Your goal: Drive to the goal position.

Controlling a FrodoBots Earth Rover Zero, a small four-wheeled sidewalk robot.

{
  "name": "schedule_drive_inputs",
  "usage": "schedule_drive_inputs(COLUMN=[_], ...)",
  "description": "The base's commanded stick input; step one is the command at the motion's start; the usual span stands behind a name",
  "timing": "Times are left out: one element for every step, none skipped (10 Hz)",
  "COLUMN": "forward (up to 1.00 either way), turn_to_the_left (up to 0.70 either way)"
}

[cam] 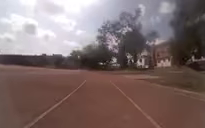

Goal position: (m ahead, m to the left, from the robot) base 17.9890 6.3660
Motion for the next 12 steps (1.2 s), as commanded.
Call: schedule_drive_inputs(forward=[0.70, 0.70, 0.70, 0.70, 0.70, 0.70, 0.70, 0.70, 0.70, 0.70, 0.70, 0.70], turn_to_the_left=[0.00, 0.00, 0.00, 0.00, 0.00, 0.00, 0.00, 0.00, 0.00, 0.00, 0.00, 0.00])
